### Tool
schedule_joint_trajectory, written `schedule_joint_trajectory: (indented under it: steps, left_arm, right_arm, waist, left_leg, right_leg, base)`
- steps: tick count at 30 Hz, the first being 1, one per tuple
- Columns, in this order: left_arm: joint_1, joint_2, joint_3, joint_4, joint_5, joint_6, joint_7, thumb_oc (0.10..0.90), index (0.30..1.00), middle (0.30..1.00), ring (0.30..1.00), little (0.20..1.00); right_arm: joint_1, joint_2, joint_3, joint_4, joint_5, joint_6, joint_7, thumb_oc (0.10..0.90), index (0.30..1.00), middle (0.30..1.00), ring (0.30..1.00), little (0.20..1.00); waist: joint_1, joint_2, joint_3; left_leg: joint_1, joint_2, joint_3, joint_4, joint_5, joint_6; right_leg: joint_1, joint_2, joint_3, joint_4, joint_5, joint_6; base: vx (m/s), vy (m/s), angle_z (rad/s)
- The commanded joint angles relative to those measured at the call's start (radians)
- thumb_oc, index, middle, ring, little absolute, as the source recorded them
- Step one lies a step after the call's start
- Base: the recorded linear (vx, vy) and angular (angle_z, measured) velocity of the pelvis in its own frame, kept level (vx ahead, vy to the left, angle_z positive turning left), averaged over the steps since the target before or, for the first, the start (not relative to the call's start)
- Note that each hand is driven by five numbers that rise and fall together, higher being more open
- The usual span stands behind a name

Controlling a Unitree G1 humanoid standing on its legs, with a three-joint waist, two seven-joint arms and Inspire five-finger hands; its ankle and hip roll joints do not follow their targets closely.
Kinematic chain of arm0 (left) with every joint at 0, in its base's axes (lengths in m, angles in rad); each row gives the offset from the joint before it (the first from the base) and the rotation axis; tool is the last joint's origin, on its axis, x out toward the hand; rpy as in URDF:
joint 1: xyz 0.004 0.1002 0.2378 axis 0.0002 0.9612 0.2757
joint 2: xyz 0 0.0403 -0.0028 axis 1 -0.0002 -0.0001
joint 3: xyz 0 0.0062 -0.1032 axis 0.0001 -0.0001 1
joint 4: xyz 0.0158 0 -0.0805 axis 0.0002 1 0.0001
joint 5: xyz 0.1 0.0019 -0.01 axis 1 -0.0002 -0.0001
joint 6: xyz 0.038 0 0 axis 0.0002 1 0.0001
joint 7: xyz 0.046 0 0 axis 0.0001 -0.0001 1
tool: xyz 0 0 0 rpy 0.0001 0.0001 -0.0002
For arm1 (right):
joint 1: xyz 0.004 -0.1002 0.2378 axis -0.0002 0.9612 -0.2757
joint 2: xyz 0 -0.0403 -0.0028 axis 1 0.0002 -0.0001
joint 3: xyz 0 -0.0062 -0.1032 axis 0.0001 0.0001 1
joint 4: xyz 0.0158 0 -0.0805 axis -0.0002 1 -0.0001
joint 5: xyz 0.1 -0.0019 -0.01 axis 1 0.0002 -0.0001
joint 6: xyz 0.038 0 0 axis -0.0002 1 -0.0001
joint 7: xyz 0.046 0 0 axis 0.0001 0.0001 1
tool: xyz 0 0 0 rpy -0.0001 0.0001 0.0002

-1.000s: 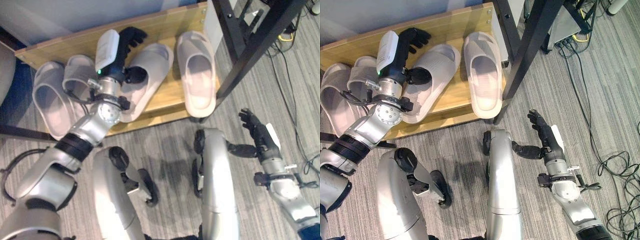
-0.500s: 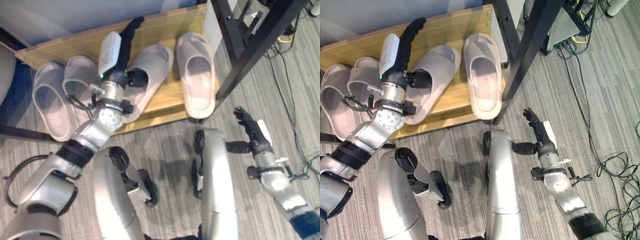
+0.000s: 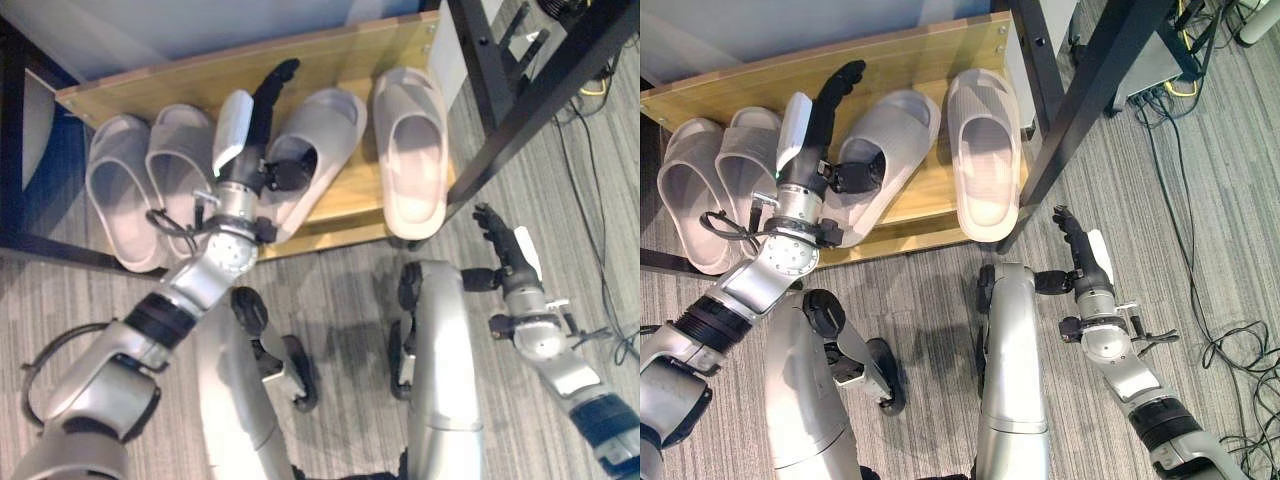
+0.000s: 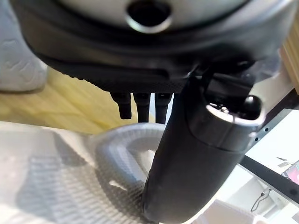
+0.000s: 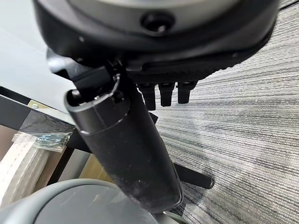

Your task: Arrange the slippers neatly on the shoe rack.

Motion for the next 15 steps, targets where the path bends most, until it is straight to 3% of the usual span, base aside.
schedule_joint_trajectory:
  steps: [1, 15]
  left_arm:
    - [-0.068, 0.04, 0.095, -0.124, -0.042, -0.116, 0.021, 0.8, 0.9, 0.9, 0.9, 0.9]
    - [0.041, 0.094, 0.175, -0.223, -0.061, -0.138, 0.002, 0.8, 0.9, 0.9, 0.9, 0.9]
  right_arm:
    - [-0.073, -0.017, -0.054, -0.143, 0.018, -0.088, 0.007, 0.8, 0.9, 0.9, 0.9, 0.9]
    - [-0.001, -0.031, -0.104, -0.198, 0.018, -0.091, 0.039, 0.8, 0.9, 0.9, 0.9, 0.9]
  waist:
    - [0.045, 0.025, -0.03]
    - [0.045, 0.033, -0.03]
  left_leg:
    - [-0.025, -0.042, -0.129, -0.093, 0.036, -0.101]
    - [-0.025, -0.041, -0.127, -0.1, 0.04, -0.101]
  right_leg:
    - [0.025, -0.111, 0.06, -0.034, -0.034, -0.013]
    - [0.025, -0.117, 0.059, -0.041, -0.028, -0.012]
  base:
    - [0.0, 0.0, 0.0]
    - [0.0, 0.0, 0.0]
